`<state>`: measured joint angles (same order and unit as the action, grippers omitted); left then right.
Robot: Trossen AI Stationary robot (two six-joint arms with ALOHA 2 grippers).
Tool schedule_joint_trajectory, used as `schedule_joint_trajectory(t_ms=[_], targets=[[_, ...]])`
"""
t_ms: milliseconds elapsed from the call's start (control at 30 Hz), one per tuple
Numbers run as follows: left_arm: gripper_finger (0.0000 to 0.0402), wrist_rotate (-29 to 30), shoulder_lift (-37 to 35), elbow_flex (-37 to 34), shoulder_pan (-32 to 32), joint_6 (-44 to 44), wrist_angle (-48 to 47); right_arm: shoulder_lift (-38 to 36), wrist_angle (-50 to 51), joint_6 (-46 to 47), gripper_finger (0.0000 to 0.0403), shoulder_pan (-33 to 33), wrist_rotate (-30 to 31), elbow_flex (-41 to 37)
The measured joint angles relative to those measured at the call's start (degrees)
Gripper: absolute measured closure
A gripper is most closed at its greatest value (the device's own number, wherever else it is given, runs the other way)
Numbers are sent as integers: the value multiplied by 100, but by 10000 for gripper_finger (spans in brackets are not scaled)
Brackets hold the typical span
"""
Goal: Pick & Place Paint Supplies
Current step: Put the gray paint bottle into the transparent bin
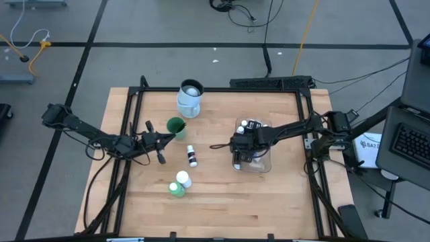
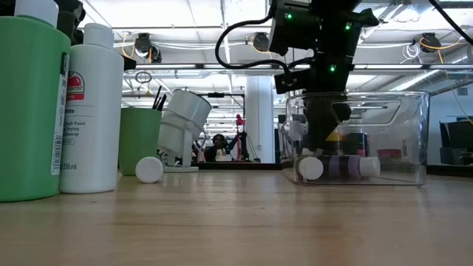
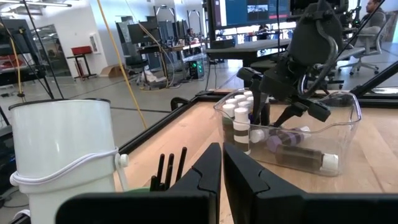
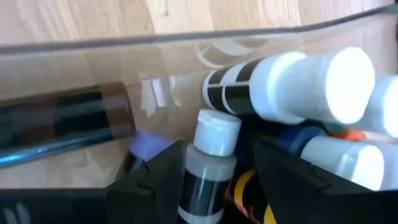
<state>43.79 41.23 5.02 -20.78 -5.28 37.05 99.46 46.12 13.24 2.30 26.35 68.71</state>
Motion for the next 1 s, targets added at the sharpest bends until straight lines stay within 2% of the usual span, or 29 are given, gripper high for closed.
schedule_joint_trajectory(t_ms=[167,600,1000], targets=[[380,0,-1,0,0,0,3,-2,-552,-186,218,-85,-123,-287],[380,0,-2,0,2,0,4,-9,-569,-717,219,-116,-514,-631],[380,2,0,0,1,-19,3,-17,-1463,-1336,233,-193,-685,-1115]])
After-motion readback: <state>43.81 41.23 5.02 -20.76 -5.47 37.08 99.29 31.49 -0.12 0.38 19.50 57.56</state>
